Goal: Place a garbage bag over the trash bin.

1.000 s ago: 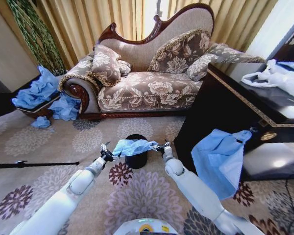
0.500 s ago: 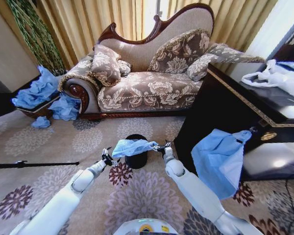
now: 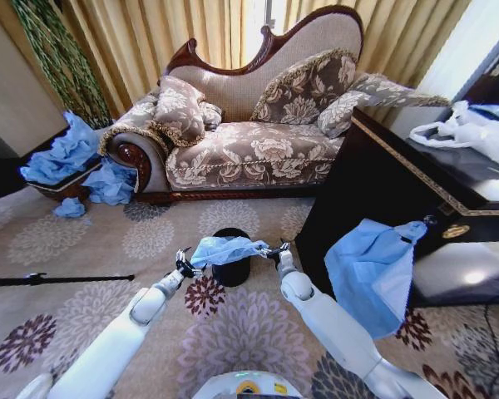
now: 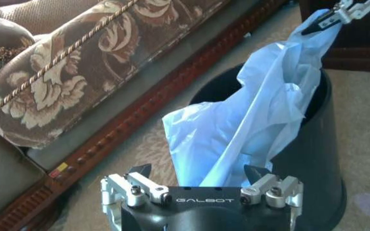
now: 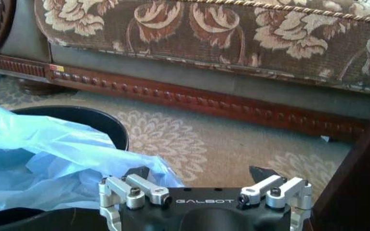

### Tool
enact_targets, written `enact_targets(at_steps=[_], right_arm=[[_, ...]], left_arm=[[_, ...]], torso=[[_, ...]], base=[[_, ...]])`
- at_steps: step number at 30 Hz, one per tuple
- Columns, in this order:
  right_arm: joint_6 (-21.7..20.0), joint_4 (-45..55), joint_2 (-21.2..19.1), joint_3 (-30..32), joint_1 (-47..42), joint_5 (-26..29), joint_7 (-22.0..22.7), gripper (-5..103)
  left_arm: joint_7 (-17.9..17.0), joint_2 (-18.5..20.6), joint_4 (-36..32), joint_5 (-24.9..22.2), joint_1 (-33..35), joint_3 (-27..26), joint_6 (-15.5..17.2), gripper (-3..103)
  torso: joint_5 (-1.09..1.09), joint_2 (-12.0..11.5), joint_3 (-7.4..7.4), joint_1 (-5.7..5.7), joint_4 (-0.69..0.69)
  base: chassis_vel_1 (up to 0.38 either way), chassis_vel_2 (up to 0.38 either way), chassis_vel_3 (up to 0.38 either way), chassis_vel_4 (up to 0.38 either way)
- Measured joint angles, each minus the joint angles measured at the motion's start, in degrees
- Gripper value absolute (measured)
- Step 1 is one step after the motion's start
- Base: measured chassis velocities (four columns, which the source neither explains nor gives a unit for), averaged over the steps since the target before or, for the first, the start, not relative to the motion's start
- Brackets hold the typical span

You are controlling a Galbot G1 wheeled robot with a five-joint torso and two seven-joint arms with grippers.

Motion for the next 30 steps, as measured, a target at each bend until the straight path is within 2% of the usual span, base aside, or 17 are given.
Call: enact_targets(at_steps=[5,11,12,15,16,19,20,23,24,27,28,30], right_arm=[[0.00,0.26,-0.40,-0.19,0.02,0.01,0.05,100],[0.00,0.73,-0.52,-0.20,-0.33,0.02,0.08,100],[0.00,0.73,-0.52,-0.20,-0.33,0.02,0.08,100],[0.06,1.05,-0.78,-0.18,-0.65,-0.02,0.09,100],[0.06,1.05,-0.78,-0.18,-0.65,-0.02,0.09,100],[0.09,1.41,-0.88,-0.17,-0.87,-0.02,0.11,100],[0.09,1.41,-0.88,-0.17,-0.87,-0.02,0.11,100],[0.15,1.68,-0.76,-0.17,-1.19,-0.05,0.14,100],[0.15,1.68,-0.76,-0.17,-1.19,-0.05,0.14,100],[0.22,2.13,-0.76,-0.16,-1.60,-0.10,0.21,100],[0.22,2.13,-0.76,-0.16,-1.60,-0.10,0.21,100],[0.24,2.65,-1.01,-0.02,-2.04,-0.11,0.23,100]], left_arm=[[-1.00,-1.74,0.98,-0.03,-1.34,0.36,0.00,94],[-3.18,-2.44,1.85,-1.15,-1.59,0.37,-0.32,79],[-3.18,-2.44,1.85,-1.15,-1.59,0.37,-0.32,79],[-4.66,-2.60,1.84,-2.20,-1.62,0.23,-0.34,63],[-4.66,-2.60,1.84,-2.20,-1.62,0.23,-0.34,63],[-5.77,-2.63,1.56,-3.48,-1.58,-0.08,-0.30,46],[-5.77,-2.63,1.56,-3.48,-1.58,-0.08,-0.30,46],[-6.17,-2.47,0.50,-4.56,-0.85,-0.34,0.21,35],[-6.17,-2.47,0.50,-4.56,-0.85,-0.34,0.21,35],[-6.42,-2.32,-0.38,-4.95,-0.01,-0.56,0.57,19],[-6.42,-2.32,-0.38,-4.95,-0.01,-0.56,0.57,19],[-6.59,-2.19,-0.95,-5.22,0.53,-0.80,0.64,9]], torso=[[0.00,0.00,0.00,0.00,-0.01],[0.00,0.00,0.00,0.00,0.00],[0.00,0.00,0.00,0.00,0.00],[0.00,0.00,0.00,0.00,0.00],[0.00,0.00,0.00,0.00,0.00],[0.00,0.00,0.00,0.00,0.00],[0.00,0.00,0.00,0.00,0.00],[0.00,0.00,0.00,0.00,0.00],[0.00,0.00,0.00,0.00,0.00],[0.00,0.00,0.00,0.00,0.00],[0.00,0.00,0.00,0.00,0.00],[0.00,0.00,0.00,0.00,0.00]], base=[[0.000,0.000,0.000,0.000],[0.000,0.000,0.000,0.000],[0.000,0.000,0.000,0.000],[0.000,0.000,0.000,0.000],[0.000,0.000,0.000,0.000],[0.000,0.000,0.000,0.000],[0.000,0.000,0.000,0.000],[0.000,0.000,0.000,0.000],[0.000,0.000,0.000,0.000],[0.000,0.000,0.000,0.000],[0.000,0.000,0.000,0.000],[0.000,0.000,0.000,0.000]])
